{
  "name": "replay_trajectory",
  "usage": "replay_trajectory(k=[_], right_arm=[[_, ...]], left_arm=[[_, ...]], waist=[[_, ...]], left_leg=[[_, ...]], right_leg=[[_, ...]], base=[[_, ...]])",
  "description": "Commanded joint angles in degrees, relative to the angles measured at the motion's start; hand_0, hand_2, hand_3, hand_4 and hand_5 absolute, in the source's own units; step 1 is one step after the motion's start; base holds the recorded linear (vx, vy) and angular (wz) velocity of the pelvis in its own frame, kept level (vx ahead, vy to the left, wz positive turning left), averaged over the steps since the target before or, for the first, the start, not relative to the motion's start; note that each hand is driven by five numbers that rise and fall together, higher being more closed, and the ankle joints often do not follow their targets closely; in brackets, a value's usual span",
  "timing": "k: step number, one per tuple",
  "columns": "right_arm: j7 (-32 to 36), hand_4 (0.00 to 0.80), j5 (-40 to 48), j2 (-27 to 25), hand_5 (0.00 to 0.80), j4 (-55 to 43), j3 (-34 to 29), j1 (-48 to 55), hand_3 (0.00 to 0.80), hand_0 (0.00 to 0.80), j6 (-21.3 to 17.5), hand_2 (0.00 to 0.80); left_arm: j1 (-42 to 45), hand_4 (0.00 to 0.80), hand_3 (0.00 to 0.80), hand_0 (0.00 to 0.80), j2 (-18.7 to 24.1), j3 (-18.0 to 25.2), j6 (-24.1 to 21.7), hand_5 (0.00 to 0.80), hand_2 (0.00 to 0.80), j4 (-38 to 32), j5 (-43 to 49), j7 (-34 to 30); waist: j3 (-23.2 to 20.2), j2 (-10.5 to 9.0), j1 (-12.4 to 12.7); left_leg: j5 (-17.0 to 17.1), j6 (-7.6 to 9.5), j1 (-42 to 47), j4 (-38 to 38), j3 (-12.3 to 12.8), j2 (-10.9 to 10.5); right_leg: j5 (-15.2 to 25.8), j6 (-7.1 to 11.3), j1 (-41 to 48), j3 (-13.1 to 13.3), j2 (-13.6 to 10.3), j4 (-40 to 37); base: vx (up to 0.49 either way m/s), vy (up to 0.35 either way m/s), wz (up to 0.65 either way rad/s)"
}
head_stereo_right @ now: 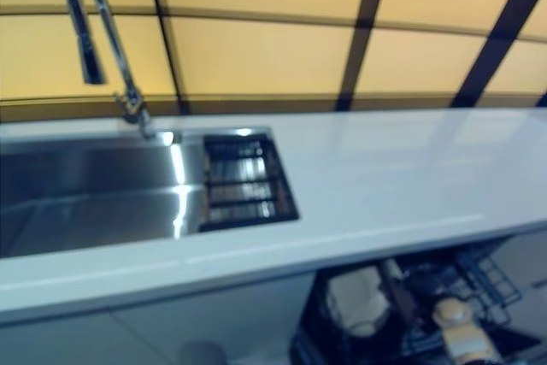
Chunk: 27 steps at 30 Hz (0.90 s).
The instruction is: Take plates into dishwasher
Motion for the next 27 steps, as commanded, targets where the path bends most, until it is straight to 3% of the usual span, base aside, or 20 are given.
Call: replay_trajectory(k=[1,13,27], right_arm=[[-2.27,0.8,1.27,-6.16,0.8,3.93,-0.32,-3.82,0.8,0.8,-1.12,0.8],[-5.9,0.8,3.52,-6.11,0.8,12.83,-0.57,-5.49,0.8,0.8,-2.54,0.8],[-7.02,0.8,3.26,-6.69,0.8,19.78,-0.01,-7.9,0.8,0.8,-3.17,0.8]], left_arm=[[-1.57,0.0,0.0,0.0,0.75,-2.78,-1.9,0.0,0.0,2.15,0.85,0.33],[-1.44,0.0,0.0,0.0,1.96,-2.7,-3.02,0.0,0.0,3.52,1.19,-0.25],[-1.17,0.0,0.0,0.0,2.28,-3.5,-4.23,0.0,0.0,3.28,1.62,-0.7]], waist=[[-2.93,2.83,1.74],[-3.33,4.19,3.12],[-2.82,4.87,4.35]], left_leg=[[5.66,-5.88,-2.81,-2.75,-2.72,6.9],[5.81,-5.75,-4.14,-1.7,-4.35,7.13],[6.0,-5.79,-5.01,-0.93,-4.8,7.3]], right_leg=[[-2.8,-2.53,3.87,-1.31,2.61,1.69],[-5.35,-3.24,4.24,-1.86,2.21,4.7],[-4.95,-3.39,3.68,-2.92,2.19,4.86]], base=[[0.034,-0.023,0.04],[0.038,-0.028,0.11],[0.015,-0.013,0.03]])
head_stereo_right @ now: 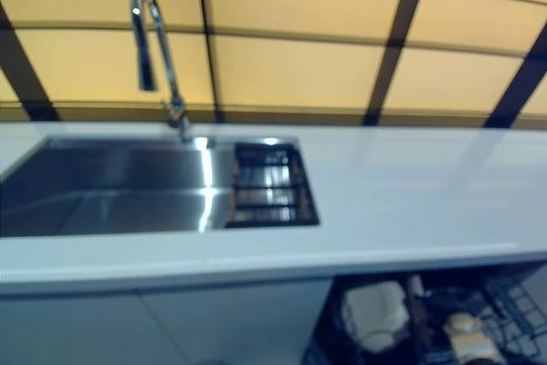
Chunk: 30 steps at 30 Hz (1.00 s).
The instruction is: Take plates into dishwasher
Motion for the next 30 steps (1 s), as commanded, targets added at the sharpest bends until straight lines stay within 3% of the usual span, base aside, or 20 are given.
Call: replay_trajectory(k=[1,23,26,28,30], right_arm=[[-1.91,0.8,0.27,-6.6,0.8,3.99,0.0,-3.86,0.8,0.8,-1.25,0.8],[-0.79,0.784,-2.36,-7.3,0.784,7.1,1.07,-4.58,0.784,0.784,-1.85,0.784],[-1.33,0.307,-2.37,-7.34,0.307,7.04,0.76,-4.58,0.307,0.307,-1.45,0.307],[-1.31,0.213,-2.37,-7.49,0.213,6.9,0.6,-4.6,0.213,0.213,-1.29,0.213],[-1.29,0.0,-2.46,-7.49,0.0,6.91,0.67,-4.81,0.0,0.0,-0.95,0.0]], left_arm=[[-1.54,0.0,0.0,0.0,0.22,-3.43,-2.12,0.0,0.0,1.22,1.66,-0.48],[-1.8,0.0,0.0,0.0,0.21,-3.93,-2.71,0.0,0.0,1.79,1.8,-0.76],[-1.68,0.0,0.0,0.0,0.3,-3.97,-2.67,0.0,0.0,1.62,1.72,-0.79],[-1.59,0.0,0.0,0.0,0.43,-3.9,-2.71,0.0,0.0,1.52,1.77,-0.89],[-1.68,0.0,0.0,0.0,0.47,-3.88,-2.76,0.0,0.0,1.63,1.75,-0.97]], waist=[[-0.75,3.13,1.93],[-0.68,2.87,2.37],[-0.72,2.92,2.42],[-0.72,2.93,2.49],[-0.78,2.93,2.52]], left_leg=[[6.25,-6.12,-2.23,-3.25,-1.54,7.11],[6.32,-6.01,-2.26,-3.42,-1.8,6.92],[6.33,-6.01,-2.16,-3.51,-1.78,6.91],[6.34,-5.99,-2.18,-3.57,-1.88,6.84],[6.31,-5.96,-2.14,-3.64,-1.83,6.79]], right_leg=[[-4.4,-2.98,2.73,-1.39,1.51,4.53],[-4.2,-3.1,2.38,-1.32,1.72,4.46],[-4.16,-3.0,2.43,-1.51,1.6,4.45],[-4.15,-2.97,2.34,-1.55,1.53,4.56],[-4.12,-2.95,2.33,-1.58,1.51,4.52]], base=[[0.0,0.0,0.0],[0.001,0.0,0.01],[0.0,0.0,0.0],[0.0,0.0,0.0],[0.0,0.0,0.0]])
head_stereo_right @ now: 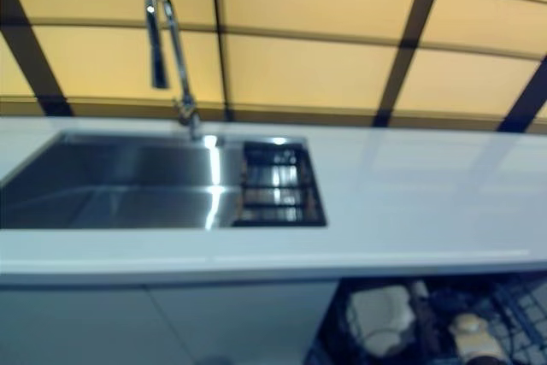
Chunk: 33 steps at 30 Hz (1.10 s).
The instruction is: Take plates into dishwasher
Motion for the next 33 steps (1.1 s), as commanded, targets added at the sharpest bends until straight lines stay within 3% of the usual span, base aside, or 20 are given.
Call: replay_trajectory(k=[1,22,33], right_arm=[[-1.56,0.0,-1.97,-5.77,0.0,0.64,0.63,-3.13,0.0,0.0,-0.27,0.0],[-1.7,0.0,-1.78,-5.67,0.0,-0.15,0.42,-3.01,0.0,0.0,-0.35,0.0],[-1.68,0.0,-2.44,-6.67,0.0,-5.08,-1.19,-0.79,0.0,0.0,1.27,0.0]], left_arm=[[-1.67,0.0,0.0,0.0,0.38,-2.77,-2.18,0.0,0.0,1.06,1.73,-0.68],[-1.91,0.0,0.0,0.0,0.13,-2.86,-2.18,0.0,0.0,1.43,1.65,-0.62],[-1.56,0.0,0.0,0.0,0.3,-1.68,-2.41,0.0,0.0,1.27,1.6,-0.4]], waist=[[-0.65,2.71,1.75],[-0.96,2.48,1.65],[-0.79,1.97,0.82]], left_leg=[[6.26,-5.93,-0.98,-4.11,-0.97,6.79],[6.15,-5.83,-0.69,-4.18,-0.79,6.72],[6.08,-5.84,-0.44,-4.33,-0.6,6.73]], right_leg=[[-3.91,-2.92,2.82,-0.57,1.39,4.13],[-3.88,-3.08,2.73,-0.43,1.4,4.21],[-3.88,-3.03,2.32,0.13,1.4,4.56]], base=[[0.0,0.0,0.0],[0.0,0.0,0.0],[0.0,0.0,0.0]])
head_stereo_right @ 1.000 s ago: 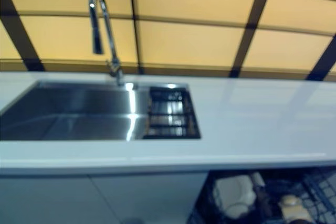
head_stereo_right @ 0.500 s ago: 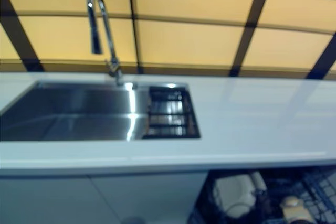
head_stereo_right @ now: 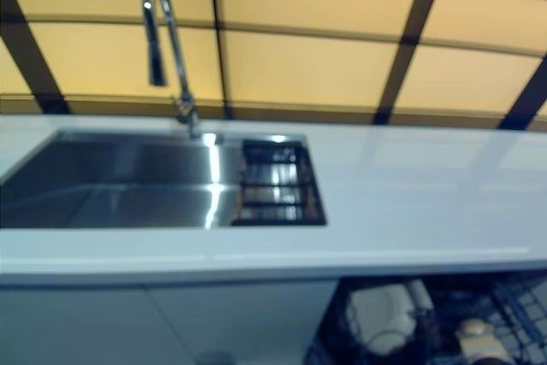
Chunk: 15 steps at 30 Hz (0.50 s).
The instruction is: Take plates into dishwasher
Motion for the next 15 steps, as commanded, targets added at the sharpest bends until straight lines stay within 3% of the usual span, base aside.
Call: replay_trajectory(k=[1,15], right_arm=[[-1.52,0.0,-1.84,-6.58,0.0,-4.25,-1.49,-0.78,0.0,0.0,0.03,0.0],[-0.51,0.0,-0.51,-8.19,0.0,-13.07,-8.17,6.28,0.0,0.0,0.62,0.0]], left_arm=[[-1.42,0.0,0.0,0.0,0.31,-1.62,-2.35,0.0,0.0,0.82,1.44,-0.05],[-0.88,0.0,0.0,0.0,0.54,0.46,-2.11,0.0,0.0,0.25,1.26,-0.06]], waist=[[-1.46,2.59,0.83],[-0.91,1.3,-1.52]], left_leg=[[6.04,-5.9,-0.43,-4.27,-0.53,6.81],[5.7,-5.83,-0.14,-4.22,-0.17,6.75]], right_leg=[[-3.88,-3.03,2.17,0.34,1.43,4.64],[-3.76,-2.95,1.05,2.31,1.66,5.42]], base=[[0.0,0.0,0.0],[0.0,0.0,0.0]])
